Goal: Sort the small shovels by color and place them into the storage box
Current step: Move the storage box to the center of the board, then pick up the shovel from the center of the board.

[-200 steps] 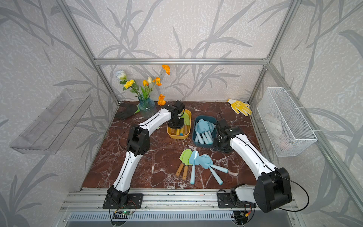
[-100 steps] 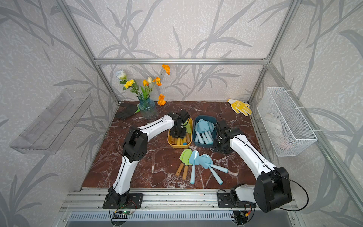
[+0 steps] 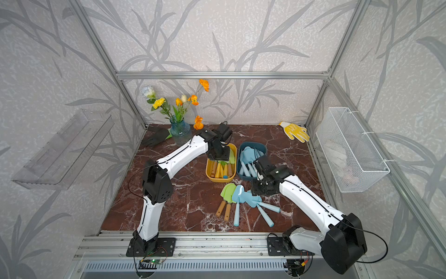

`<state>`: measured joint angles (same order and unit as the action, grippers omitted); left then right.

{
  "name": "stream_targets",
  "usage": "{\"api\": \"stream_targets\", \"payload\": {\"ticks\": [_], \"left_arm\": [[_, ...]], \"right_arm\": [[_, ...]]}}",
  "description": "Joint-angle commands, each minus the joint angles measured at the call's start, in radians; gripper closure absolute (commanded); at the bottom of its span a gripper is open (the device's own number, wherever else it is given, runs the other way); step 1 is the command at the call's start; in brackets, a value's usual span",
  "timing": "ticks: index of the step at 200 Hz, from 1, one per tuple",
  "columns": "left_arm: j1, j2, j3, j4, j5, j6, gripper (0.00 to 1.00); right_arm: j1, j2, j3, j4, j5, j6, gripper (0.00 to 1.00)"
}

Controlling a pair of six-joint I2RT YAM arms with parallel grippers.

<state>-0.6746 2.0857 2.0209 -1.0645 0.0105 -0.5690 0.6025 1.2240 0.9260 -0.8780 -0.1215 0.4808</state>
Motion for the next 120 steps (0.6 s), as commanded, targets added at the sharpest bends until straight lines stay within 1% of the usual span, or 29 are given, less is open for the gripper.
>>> {"api": "stream_targets", "payload": {"ticks": [1, 18, 46, 83, 120], "left_arm": [[0.004, -0.097, -0.103, 0.017, -0.077, -0.044, 0.43], [0.016, -0.158, -0.214, 0.064, -0.090, -0.071, 0.43], [0.037, -0.224, -0.351, 0.096, -0.079, -0.104, 0.42], [0.040, -0.283, -0.449, 0.108, -0.084, -0.123, 0.42], [0.043, -0.318, -0.492, 0.107, -0.097, -0.131, 0.42]], "right_arm": [[0.131, 0.037, -0.031, 0.063, -0.025, 0.036, 0.49], [0.219, 0.102, -0.040, 0.101, -0.017, 0.057, 0.49], [0.287, 0.217, -0.025, 0.135, -0.018, 0.055, 0.49], [0.318, 0.318, -0.042, 0.179, -0.034, 0.047, 0.49], [0.328, 0.375, -0.097, 0.246, -0.069, 0.071, 0.52]]}}
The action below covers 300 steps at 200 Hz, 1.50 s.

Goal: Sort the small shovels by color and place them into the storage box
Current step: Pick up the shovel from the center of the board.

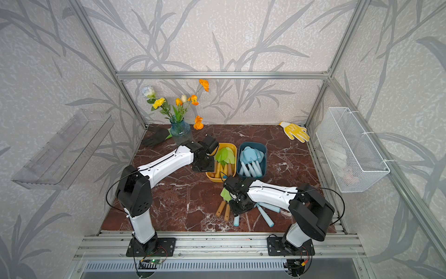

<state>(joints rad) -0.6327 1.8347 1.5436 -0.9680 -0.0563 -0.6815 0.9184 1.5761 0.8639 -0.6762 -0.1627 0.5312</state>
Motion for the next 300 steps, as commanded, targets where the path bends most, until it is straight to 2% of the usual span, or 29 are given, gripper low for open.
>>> {"api": "stream_targets", "payload": {"ticks": [1, 22, 51, 66, 95, 124, 149, 162, 175, 188, 204, 233, 264, 300], "left_arm": [[0.002, -0.068, -0.016, 0.011, -0.030, -0.018, 0.42], [0.003, -0.084, -0.035, 0.012, -0.037, -0.023, 0.42], [0.006, -0.087, -0.043, 0.012, -0.033, -0.024, 0.42], [0.006, -0.083, -0.042, 0.012, -0.031, -0.026, 0.42], [0.006, -0.075, -0.033, 0.014, -0.023, -0.027, 0.42], [0.006, -0.074, -0.029, 0.017, -0.015, -0.024, 0.42], [0.007, -0.076, -0.030, 0.021, -0.017, -0.026, 0.42], [0.009, -0.077, -0.032, 0.024, -0.016, -0.027, 0.42], [0.009, -0.078, -0.038, 0.027, -0.016, -0.026, 0.42], [0.009, -0.081, -0.043, 0.028, -0.018, -0.026, 0.42], [0.009, -0.092, -0.060, 0.035, -0.019, -0.026, 0.42], [0.005, -0.123, -0.115, 0.054, 0.013, -0.016, 0.41], [-0.016, -0.174, -0.204, 0.074, 0.032, -0.010, 0.41], [-0.057, -0.226, -0.295, 0.087, 0.053, -0.012, 0.41]], "right_arm": [[0.012, 0.024, -0.036, 0.046, -0.028, 0.021, 0.52], [0.015, 0.037, -0.061, 0.068, -0.035, 0.033, 0.59], [0.017, 0.012, -0.085, 0.062, -0.022, 0.047, 0.76], [0.017, -0.026, -0.095, 0.043, 0.005, 0.056, 0.80], [0.017, -0.111, -0.106, -0.013, 0.020, 0.065, 0.82], [0.017, -0.255, -0.118, -0.064, -0.020, 0.030, 0.84], [0.005, -0.388, -0.055, -0.155, 0.014, -0.016, 0.86], [-0.036, -0.442, -0.006, -0.179, 0.061, -0.053, 0.86], [-0.127, -0.461, 0.060, -0.195, 0.048, -0.104, 0.86], [-0.248, -0.435, 0.133, -0.202, 0.012, -0.149, 0.86], [-0.361, -0.363, 0.224, -0.202, 0.024, -0.195, 0.86], [-0.482, -0.180, 0.373, -0.204, 0.060, -0.252, 0.86], [-0.556, 0.003, 0.476, -0.213, 0.030, -0.270, 0.86], [-0.564, 0.125, 0.498, -0.169, -0.025, -0.276, 0.86]]}}
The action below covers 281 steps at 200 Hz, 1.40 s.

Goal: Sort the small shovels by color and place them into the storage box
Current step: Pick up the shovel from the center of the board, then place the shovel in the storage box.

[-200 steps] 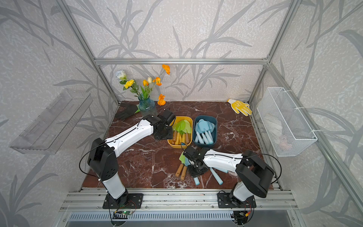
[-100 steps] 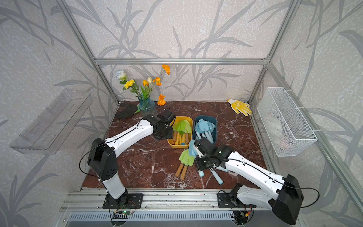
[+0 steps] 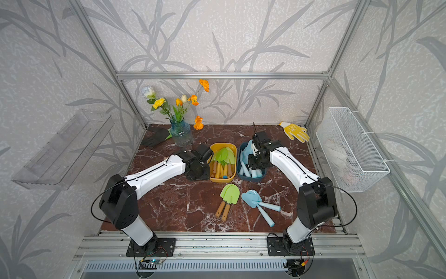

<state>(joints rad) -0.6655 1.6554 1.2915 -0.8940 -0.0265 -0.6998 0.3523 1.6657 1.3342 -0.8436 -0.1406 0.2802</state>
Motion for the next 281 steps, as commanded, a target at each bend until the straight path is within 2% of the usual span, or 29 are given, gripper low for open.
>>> {"api": "stream_targets", "payload": {"ticks": [1, 62, 114, 127, 139, 157, 176, 215, 281], "left_arm": [[-0.026, -0.047, -0.045, 0.014, 0.025, 0.006, 0.41], [-0.089, -0.062, -0.095, 0.006, 0.098, 0.075, 0.38], [-0.124, -0.036, -0.100, 0.006, 0.164, 0.092, 0.37], [-0.132, -0.029, -0.097, 0.008, 0.169, 0.092, 0.37], [-0.141, -0.024, -0.092, 0.008, 0.170, 0.092, 0.35], [-0.156, -0.016, -0.083, 0.005, 0.178, 0.098, 0.34], [-0.174, -0.005, -0.074, -0.002, 0.194, 0.105, 0.33], [-0.214, 0.051, -0.046, -0.004, 0.224, 0.115, 0.33], [-0.314, 0.216, 0.105, -0.031, 0.299, 0.176, 0.40]], "right_arm": [[0.002, 0.035, 0.028, 0.001, -0.050, -0.025, 0.86], [0.002, 0.215, 0.058, 0.063, -0.049, 0.011, 0.85], [-0.007, 0.290, 0.134, 0.052, -0.028, 0.028, 0.85], [-0.007, 0.295, 0.128, 0.052, -0.035, 0.030, 0.82], [-0.007, 0.292, 0.119, 0.046, -0.035, 0.035, 0.73], [-0.007, 0.244, 0.090, 0.051, -0.032, 0.043, 0.62], [-0.007, 0.140, 0.060, 0.066, -0.014, 0.057, 0.57], [-0.007, -0.069, 0.011, 0.055, 0.056, 0.062, 0.55], [-0.007, -0.226, -0.219, 0.041, 0.088, 0.090, 0.55]]}}
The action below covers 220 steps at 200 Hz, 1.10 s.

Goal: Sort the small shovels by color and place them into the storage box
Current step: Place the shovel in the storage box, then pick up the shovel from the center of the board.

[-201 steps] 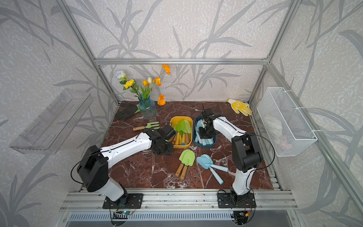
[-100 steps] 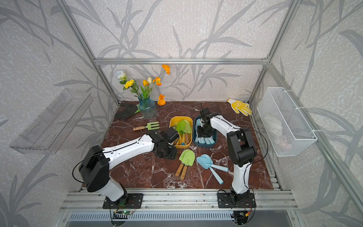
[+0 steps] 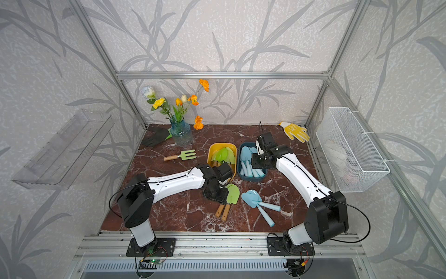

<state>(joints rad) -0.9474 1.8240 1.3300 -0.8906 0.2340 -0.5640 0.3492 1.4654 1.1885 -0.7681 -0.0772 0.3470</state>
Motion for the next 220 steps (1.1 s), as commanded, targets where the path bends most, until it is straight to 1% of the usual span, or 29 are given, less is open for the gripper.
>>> {"api": "stream_targets", "payload": {"ticks": [1, 24, 54, 68, 87, 116, 149, 167, 175, 185, 190, 220], "left_arm": [[-0.032, 0.050, 0.068, -0.035, 0.040, 0.041, 0.41], [-0.040, 0.082, 0.088, -0.028, 0.060, 0.035, 0.45], [-0.048, 0.122, 0.086, 0.001, 0.089, 0.011, 0.48], [-0.050, 0.138, 0.079, 0.009, 0.091, 0.001, 0.51], [-0.051, 0.163, 0.072, 0.013, 0.088, -0.009, 0.52], [-0.057, 0.197, 0.077, 0.003, 0.076, -0.013, 0.58], [-0.063, 0.211, 0.084, -0.022, 0.058, 0.003, 0.69], [-0.067, 0.216, 0.087, -0.034, 0.052, 0.010, 0.84], [-0.067, 0.213, 0.092, -0.042, 0.047, 0.016, 0.93], [-0.068, 0.205, 0.095, -0.055, 0.048, 0.023, 0.99], [-0.068, 0.201, 0.099, -0.062, 0.047, 0.028, 1.00], [-0.068, 0.128, 0.134, -0.140, 0.018, 0.049, 1.00]], "right_arm": [[-0.003, -0.028, -0.076, -0.034, 0.024, 0.024, 0.55], [-0.004, -0.063, -0.124, -0.030, 0.025, 0.048, 0.55], [-0.004, -0.087, -0.143, -0.029, 0.016, 0.065, 0.56], [-0.003, -0.094, -0.143, -0.029, 0.010, 0.066, 0.56], [-0.004, -0.100, -0.141, -0.027, 0.002, 0.064, 0.56], [-0.004, -0.103, -0.139, -0.026, 0.002, 0.065, 0.56], [-0.004, -0.102, -0.142, -0.017, 0.004, 0.072, 0.56], [-0.004, -0.096, -0.140, -0.014, 0.005, 0.072, 0.56], [-0.004, -0.094, -0.136, -0.014, 0.009, 0.072, 0.56], [-0.003, -0.090, -0.133, -0.014, 0.013, 0.073, 0.56], [-0.004, -0.088, -0.132, -0.014, 0.014, 0.072, 0.56], [-0.006, -0.072, -0.123, -0.014, 0.024, 0.070, 0.56]]}}
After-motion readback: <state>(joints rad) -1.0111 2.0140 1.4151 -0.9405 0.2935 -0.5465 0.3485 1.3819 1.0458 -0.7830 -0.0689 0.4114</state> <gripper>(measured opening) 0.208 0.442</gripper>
